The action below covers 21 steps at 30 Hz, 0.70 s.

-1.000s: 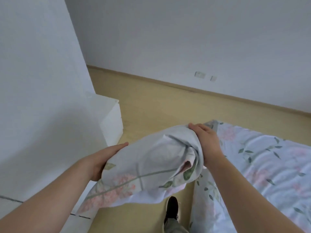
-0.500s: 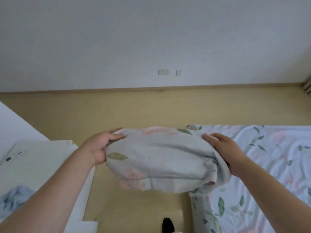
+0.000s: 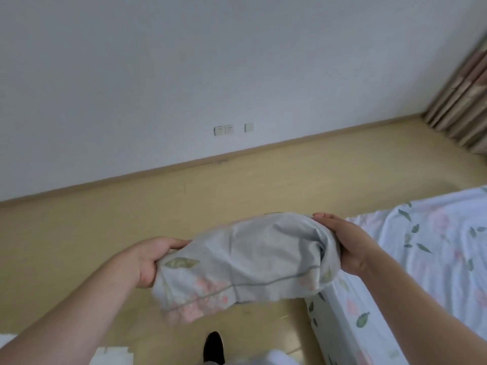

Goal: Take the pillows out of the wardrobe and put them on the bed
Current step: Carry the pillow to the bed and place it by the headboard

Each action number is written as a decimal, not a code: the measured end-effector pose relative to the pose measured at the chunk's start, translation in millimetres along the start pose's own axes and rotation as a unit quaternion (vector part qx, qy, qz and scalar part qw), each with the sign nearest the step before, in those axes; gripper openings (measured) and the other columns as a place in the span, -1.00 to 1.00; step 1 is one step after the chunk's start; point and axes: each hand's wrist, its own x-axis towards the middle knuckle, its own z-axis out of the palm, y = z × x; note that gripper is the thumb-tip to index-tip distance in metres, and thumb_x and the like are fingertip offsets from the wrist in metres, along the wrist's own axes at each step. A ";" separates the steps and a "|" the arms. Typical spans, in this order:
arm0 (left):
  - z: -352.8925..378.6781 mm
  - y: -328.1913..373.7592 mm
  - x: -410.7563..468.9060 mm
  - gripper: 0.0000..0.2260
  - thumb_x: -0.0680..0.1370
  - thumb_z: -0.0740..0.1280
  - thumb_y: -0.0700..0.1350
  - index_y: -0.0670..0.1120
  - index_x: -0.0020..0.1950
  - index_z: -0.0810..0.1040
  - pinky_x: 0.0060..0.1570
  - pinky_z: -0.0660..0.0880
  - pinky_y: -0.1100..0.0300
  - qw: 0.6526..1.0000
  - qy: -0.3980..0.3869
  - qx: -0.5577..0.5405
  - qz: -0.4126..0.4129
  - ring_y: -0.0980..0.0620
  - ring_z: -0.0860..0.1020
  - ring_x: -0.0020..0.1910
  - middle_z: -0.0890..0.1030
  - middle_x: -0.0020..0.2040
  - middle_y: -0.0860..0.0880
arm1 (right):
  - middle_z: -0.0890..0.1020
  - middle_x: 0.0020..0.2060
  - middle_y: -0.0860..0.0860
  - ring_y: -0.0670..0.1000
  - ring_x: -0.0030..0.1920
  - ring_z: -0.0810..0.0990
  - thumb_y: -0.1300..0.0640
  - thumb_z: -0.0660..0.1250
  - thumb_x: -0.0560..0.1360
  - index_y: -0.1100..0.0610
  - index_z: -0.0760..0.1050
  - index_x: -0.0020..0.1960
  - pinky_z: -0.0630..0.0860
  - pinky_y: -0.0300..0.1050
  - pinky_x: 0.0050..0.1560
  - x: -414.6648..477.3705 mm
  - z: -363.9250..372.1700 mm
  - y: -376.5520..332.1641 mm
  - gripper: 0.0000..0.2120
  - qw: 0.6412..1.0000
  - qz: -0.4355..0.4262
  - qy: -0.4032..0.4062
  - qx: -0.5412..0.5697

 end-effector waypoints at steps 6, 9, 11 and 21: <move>16.2 120.6 43.1 -0.58 0.54 0.39 0.12 -0.19 0.20 0.69 0.27 0.51 -0.08 0.993 -0.105 0.059 0.000 -0.22 0.61 0.22 0.65 0.24 -0.23 | 0.62 -0.24 0.13 0.09 -0.31 0.59 0.23 0.36 0.57 0.17 0.54 0.06 0.59 -0.05 -0.31 74.0 37.4 -60.3 -0.92 0.994 -0.024 0.070 0.082; 28.7 205.7 79.2 -0.71 0.54 0.41 0.01 -0.18 0.10 0.72 0.11 0.58 -0.07 0.993 -0.086 0.042 0.069 -0.19 0.69 0.01 0.70 0.13 -0.22 | 0.60 -0.23 0.15 0.11 -0.29 0.56 0.27 0.32 0.58 0.19 0.55 0.02 0.58 -0.04 -0.27 114.3 31.0 -87.2 -0.95 0.988 -0.034 0.137 0.068; 40.1 258.4 106.7 -0.78 0.53 0.41 -0.07 -0.18 0.06 0.72 -0.07 0.63 -0.05 0.992 -0.073 0.046 0.091 -0.18 0.72 -0.13 0.72 0.06 -0.23 | 0.56 -0.31 0.11 0.08 -0.36 0.51 0.29 0.30 0.58 0.16 0.52 -0.11 0.53 -0.09 -0.35 143.1 22.6 -99.4 -0.89 0.987 -0.016 0.157 0.045; 169.3 509.1 220.8 -0.74 0.56 0.41 -0.16 -0.19 0.23 0.67 0.24 0.53 -0.19 0.982 -0.045 0.167 0.080 -0.25 0.60 0.26 0.66 0.19 -0.27 | 0.51 -0.37 0.07 0.05 -0.33 0.42 0.17 0.35 0.53 0.09 0.49 -0.25 0.37 -0.11 -0.32 305.0 -45.3 -213.9 -0.82 0.975 0.043 0.214 0.033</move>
